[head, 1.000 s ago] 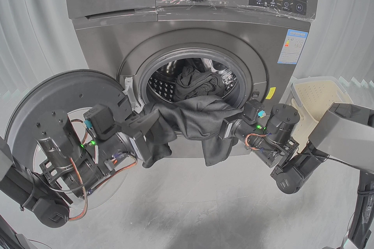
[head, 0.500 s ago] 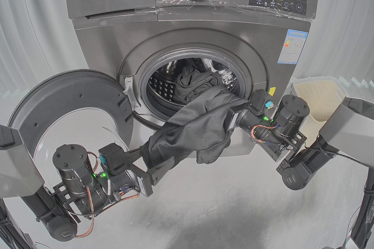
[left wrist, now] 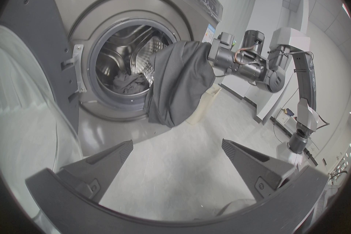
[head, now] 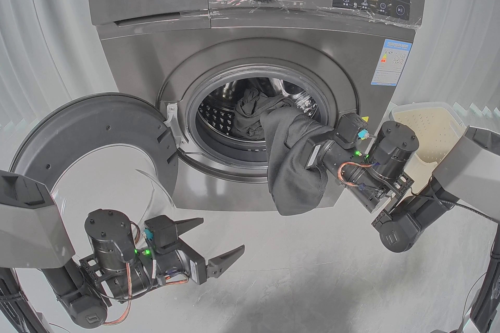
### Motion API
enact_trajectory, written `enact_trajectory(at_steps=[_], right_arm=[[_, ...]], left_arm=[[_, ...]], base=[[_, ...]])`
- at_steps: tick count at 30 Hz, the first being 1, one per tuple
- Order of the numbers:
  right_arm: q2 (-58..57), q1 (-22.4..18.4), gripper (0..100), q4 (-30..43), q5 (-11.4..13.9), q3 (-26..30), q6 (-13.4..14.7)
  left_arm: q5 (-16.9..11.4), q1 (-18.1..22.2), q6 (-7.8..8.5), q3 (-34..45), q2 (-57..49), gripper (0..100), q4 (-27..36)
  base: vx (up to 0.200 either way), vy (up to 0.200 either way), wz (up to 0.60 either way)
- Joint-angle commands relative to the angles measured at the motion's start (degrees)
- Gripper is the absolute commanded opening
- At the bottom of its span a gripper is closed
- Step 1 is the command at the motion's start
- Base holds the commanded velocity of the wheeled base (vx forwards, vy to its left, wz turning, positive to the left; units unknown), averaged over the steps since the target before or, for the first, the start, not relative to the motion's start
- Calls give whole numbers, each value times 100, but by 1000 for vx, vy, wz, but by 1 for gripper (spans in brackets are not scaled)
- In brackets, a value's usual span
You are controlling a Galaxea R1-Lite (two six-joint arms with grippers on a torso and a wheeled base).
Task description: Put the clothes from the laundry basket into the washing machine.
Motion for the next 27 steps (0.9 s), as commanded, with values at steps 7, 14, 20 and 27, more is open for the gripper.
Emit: enact_trajectory(at_steps=[7,14,20,27], right_arm=[[-104,478,0,3,-26,85,10],[-122,838,0,3,-122,76,19],[-218,1085,0,-6,-122,137,37],[-394,1313,0,-15,-131,427,133]], left_arm=[[-50,53,-43,-1264,476,100,-1],[12,61,-35,-1958,1047,100,-10],[12,79,-17,-2353,1329,100,-10],[29,185,53,-2705,1645,100,8]], base=[[0,0,0],[0,0,0],[0,0,0],[0,0,0]])
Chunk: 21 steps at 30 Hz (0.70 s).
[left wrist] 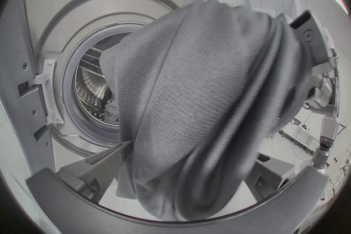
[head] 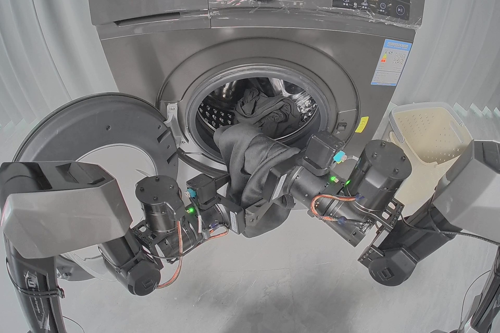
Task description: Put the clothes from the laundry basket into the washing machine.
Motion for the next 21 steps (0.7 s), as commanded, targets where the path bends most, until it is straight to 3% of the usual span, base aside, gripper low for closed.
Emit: enact_trajectory(at_steps=[1,5,6,21], right_arm=[[-131,107,0,-6,-19,184,50],[-131,107,0,-15,-169,228,103],[-131,107,0,-24,-178,237,103],[-122,11,0,3,-186,465,112]], left_arm=[[12,124,93,-311,354,100,-1],[100,273,119,-601,495,100,-1],[179,300,119,-645,521,0,-1],[285,326,75,-663,398,0,-18]], base=[[0,0,0],[0,0,0],[0,0,0],[0,0,0]])
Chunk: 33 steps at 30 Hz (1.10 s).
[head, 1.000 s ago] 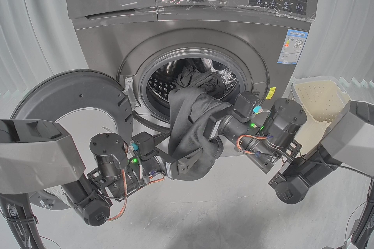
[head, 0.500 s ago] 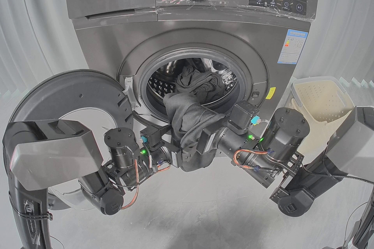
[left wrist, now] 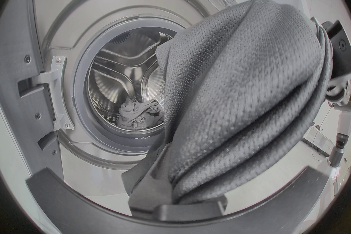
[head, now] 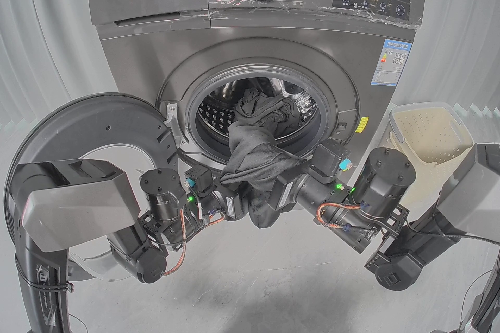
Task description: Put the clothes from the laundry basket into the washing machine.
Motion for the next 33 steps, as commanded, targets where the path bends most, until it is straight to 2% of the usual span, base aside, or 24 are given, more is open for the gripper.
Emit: enact_trajectory(at_steps=[1,6,7,11,14,19,20,21,22,29,33], right_arm=[[-6,-14,0,22,-1,116,2],[29,-40,0,22,-1,292,2],[29,-40,100,22,-10,292,2],[11,-40,100,14,-10,274,37],[-24,-58,100,49,-10,467,64],[-121,-146,100,101,-1,1320,-7],[-147,-198,100,101,43,1698,-59],[-147,-198,100,101,43,1698,-59],[-182,-242,100,101,52,2093,-95],[-173,-339,100,66,87,2823,-112],[-288,-321,100,-13,263,3104,-103]], left_arm=[[-4,-1,-13,15,-79,0,-6],[-13,-45,-13,77,-281,0,-6],[-13,-45,-13,86,-307,0,-6],[-13,-62,-30,191,-439,0,-6],[13,-62,-65,297,-624,0,-6],[180,-80,-171,481,-1002,0,-6],[207,-80,-180,604,-1142,0,-6],[207,-80,-180,604,-1142,0,-6],[207,-80,-180,789,-1327,0,-6],[207,-229,-197,1220,-1722,0,-24],[198,-212,-232,1272,-1881,0,-24]], base=[[0,0,0],[0,0,0],[0,0,0],[0,0,0],[0,0,0],[0,0,0],[0,0,0],[0,0,0],[0,0,0],[0,0,0],[0,0,0]])
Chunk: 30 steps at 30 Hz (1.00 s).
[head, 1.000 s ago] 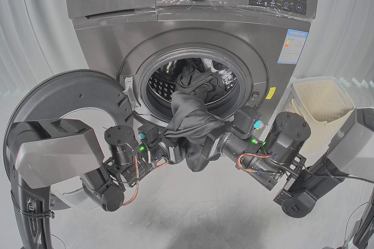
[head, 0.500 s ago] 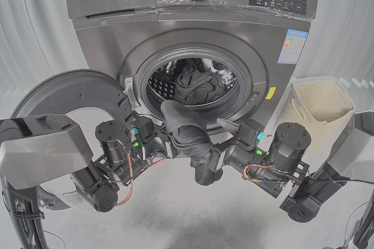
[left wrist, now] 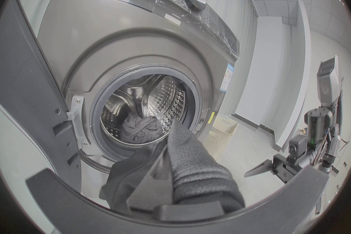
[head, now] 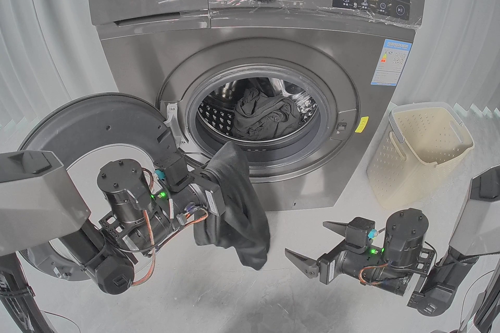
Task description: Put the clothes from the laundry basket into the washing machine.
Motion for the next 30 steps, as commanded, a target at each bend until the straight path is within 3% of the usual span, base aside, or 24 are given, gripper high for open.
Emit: enact_trajectory(at_steps=[1,8,19,22,24,30], right_arm=[[-172,-20,100,-67,110,394,8],[-550,-240,100,-462,110,456,78],[-585,-662,100,-471,66,333,184],[-612,-688,100,-471,66,306,184],[-603,-715,100,-462,75,315,184],[-568,-697,100,-471,75,306,184]], left_arm=[[3,-36,-41,197,-495,0,-5],[-41,-177,-402,742,-1075,0,12],[12,-485,-349,1085,-864,0,3],[12,-493,-261,1182,-856,0,3],[-6,-511,-112,1217,-785,0,-5],[3,-485,-164,1146,-680,0,-5]], base=[[0,0,0],[0,0,0],[0,0,0],[0,0,0],[0,0,0],[67,0,0]])
